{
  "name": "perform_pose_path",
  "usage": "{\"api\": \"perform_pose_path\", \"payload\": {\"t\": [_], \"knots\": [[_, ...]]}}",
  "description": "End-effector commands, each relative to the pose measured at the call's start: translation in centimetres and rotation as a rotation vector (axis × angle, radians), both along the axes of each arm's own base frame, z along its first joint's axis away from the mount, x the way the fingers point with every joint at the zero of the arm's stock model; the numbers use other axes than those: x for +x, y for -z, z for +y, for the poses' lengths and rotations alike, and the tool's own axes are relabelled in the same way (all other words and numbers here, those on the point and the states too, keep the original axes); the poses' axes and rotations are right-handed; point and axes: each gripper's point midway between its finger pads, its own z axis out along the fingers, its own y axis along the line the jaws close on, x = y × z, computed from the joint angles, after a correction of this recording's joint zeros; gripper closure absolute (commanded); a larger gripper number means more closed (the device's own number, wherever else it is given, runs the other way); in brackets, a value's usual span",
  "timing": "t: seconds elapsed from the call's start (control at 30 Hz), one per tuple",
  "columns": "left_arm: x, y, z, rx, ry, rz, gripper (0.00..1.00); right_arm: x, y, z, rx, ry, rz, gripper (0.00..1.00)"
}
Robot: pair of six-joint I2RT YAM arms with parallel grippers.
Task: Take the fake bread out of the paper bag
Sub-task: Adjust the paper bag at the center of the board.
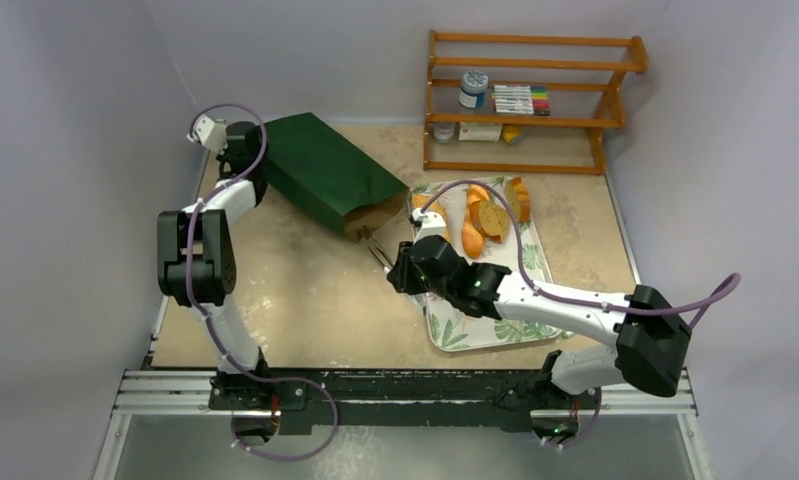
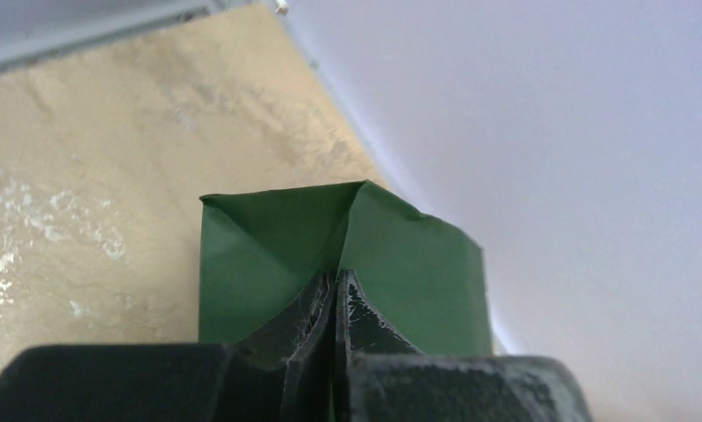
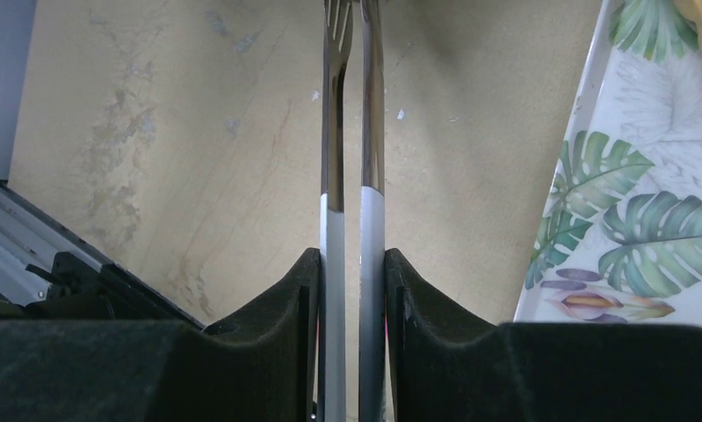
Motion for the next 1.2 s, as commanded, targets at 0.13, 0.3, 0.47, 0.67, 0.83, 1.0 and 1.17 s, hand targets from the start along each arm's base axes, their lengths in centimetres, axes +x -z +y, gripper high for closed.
{"api": "perform_pose_path", "payload": {"t": [0.13,0.3,0.47,0.67,0.83,1.0,1.17], "knots": [[-0.9,-8.0,-0.7,0.154,-0.040,-0.171,1.00,2.0,-3.0,-1.4,0.006,0.063,-0.083,0.69],[-1.0,-8.5,-0.9,0.157,-0.035,-0.183,1.00,3.7,-2.8,-1.3,0.011,0.048,-0.085,0.69],[-0.7,-11.1,-1.4,0.165,-0.012,-0.240,1.00,5.6,-1.8,0.2,0.030,0.013,-0.082,0.69],[-0.5,-15.8,-4.0,0.192,0.053,-0.335,1.00,7.6,0.0,2.8,0.034,-0.035,-0.069,0.70],[-1.1,-19.8,-6.0,0.191,0.101,-0.428,1.00,8.3,0.2,3.8,0.042,-0.050,-0.067,0.70],[-2.3,-23.5,-8.0,0.183,0.146,-0.515,1.00,8.9,0.4,4.1,0.038,-0.049,-0.068,0.70],[-3.4,-24.0,-8.6,0.186,0.156,-0.522,1.00,9.2,0.8,4.1,0.034,-0.049,-0.063,0.70]]}}
